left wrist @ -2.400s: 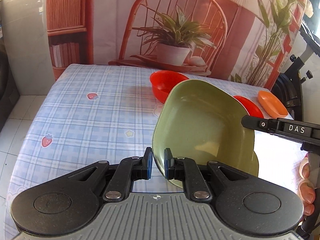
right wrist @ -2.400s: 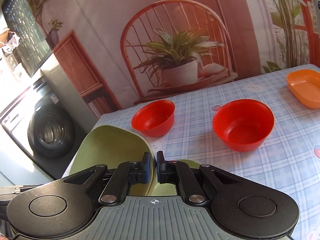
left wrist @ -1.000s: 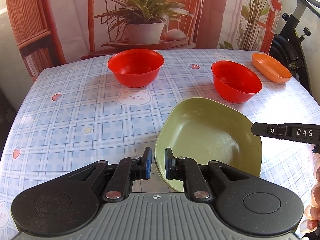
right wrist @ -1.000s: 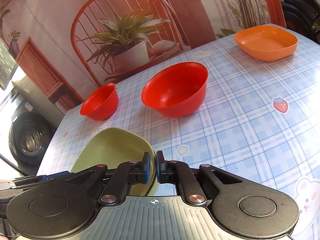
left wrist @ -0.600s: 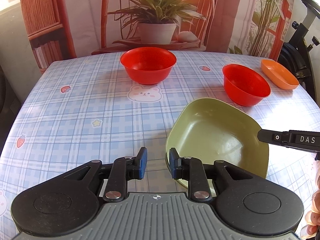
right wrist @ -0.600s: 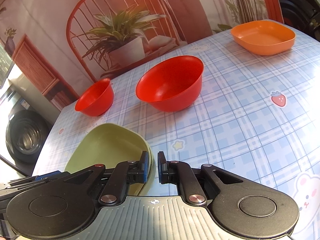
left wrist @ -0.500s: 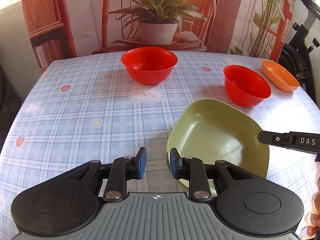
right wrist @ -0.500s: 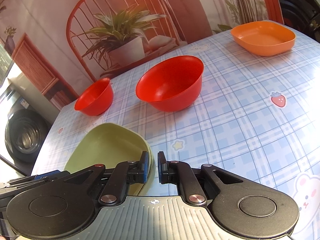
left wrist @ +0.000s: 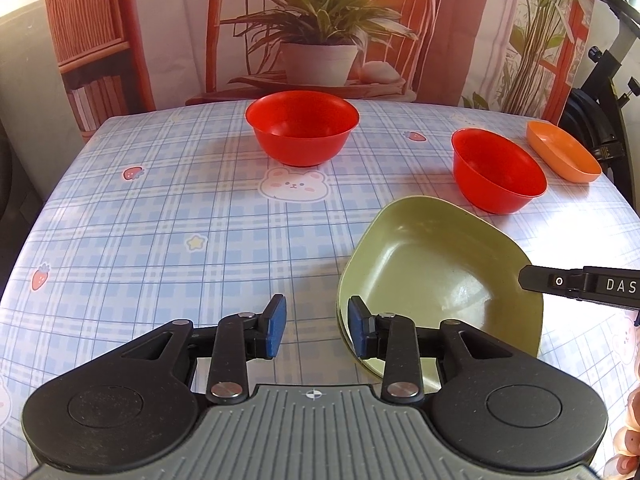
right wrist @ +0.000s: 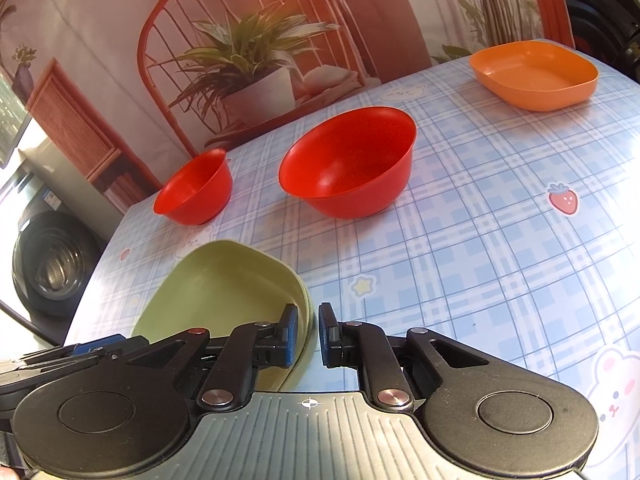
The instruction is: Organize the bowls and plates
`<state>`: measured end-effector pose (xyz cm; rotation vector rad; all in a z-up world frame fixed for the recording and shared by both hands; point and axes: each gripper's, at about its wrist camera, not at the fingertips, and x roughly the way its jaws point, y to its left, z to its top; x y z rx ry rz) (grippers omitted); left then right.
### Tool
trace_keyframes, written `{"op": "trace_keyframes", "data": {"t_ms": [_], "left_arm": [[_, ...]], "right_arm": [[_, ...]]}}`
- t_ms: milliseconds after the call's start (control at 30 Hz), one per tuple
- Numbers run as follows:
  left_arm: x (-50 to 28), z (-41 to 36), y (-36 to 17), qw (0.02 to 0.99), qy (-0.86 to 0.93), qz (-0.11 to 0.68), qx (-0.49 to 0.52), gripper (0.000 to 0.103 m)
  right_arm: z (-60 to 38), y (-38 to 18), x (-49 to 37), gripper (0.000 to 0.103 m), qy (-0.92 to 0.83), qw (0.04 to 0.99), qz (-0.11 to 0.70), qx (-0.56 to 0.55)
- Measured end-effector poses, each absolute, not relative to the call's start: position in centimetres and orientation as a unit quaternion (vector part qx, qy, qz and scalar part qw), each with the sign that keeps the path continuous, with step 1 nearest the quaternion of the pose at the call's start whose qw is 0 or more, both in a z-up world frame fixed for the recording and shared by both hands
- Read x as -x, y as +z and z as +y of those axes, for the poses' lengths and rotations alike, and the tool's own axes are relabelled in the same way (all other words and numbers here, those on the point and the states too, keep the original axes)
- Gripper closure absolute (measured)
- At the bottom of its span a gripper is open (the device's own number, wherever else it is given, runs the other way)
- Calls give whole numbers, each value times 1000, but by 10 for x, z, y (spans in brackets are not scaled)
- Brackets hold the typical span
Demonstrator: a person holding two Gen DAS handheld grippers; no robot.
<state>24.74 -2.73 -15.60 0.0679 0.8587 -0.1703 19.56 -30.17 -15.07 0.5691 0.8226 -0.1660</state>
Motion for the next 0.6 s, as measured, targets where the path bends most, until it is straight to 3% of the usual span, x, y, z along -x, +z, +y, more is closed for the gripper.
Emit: {"op": "trace_keyframes", "data": {"t_ms": [300,600], "left_arm": [[-249,-49,-109,926,-128,354,-19,67],[-272,-120,-67,929,-201,307,42,66]], "right_arm": [[-321,-101,-194,87,-85,911,332,-228],[-408,-50,-195,87,-154,930,283,-177]]}}
